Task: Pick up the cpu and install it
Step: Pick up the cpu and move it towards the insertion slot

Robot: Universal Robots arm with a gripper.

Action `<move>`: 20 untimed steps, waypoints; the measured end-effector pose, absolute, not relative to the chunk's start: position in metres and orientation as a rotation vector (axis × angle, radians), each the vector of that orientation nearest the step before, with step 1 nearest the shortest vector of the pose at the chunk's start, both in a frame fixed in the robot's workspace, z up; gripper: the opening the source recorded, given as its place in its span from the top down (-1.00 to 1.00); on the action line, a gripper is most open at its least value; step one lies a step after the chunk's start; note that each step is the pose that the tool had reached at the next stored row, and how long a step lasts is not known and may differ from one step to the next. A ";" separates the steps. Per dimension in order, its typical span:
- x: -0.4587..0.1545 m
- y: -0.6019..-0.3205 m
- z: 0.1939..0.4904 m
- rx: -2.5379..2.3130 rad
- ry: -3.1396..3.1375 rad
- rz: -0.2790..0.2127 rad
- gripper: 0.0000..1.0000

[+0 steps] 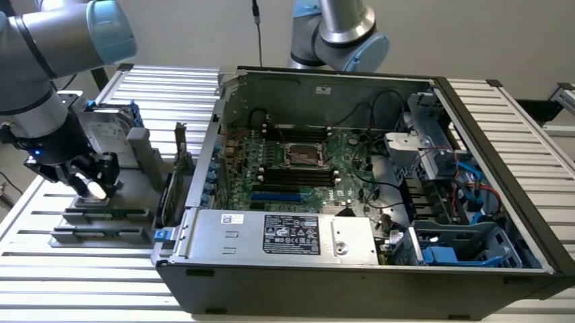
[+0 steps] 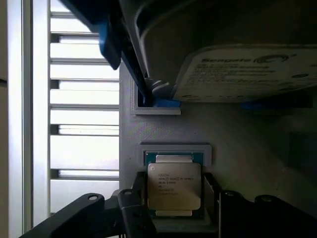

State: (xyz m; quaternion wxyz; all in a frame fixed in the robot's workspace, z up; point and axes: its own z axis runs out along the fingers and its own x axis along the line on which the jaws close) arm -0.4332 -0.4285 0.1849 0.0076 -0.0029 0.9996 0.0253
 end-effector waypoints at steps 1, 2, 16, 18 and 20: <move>-0.433 -0.429 0.185 -0.009 3.125 0.080 -0.10; -0.433 -0.429 0.185 -0.009 3.125 0.081 -0.10; -0.433 -0.429 0.191 -0.009 3.126 0.101 -0.09; -0.433 -0.429 0.193 -0.009 3.126 0.101 -0.09; -0.433 -0.429 0.201 -0.009 3.126 0.101 -0.09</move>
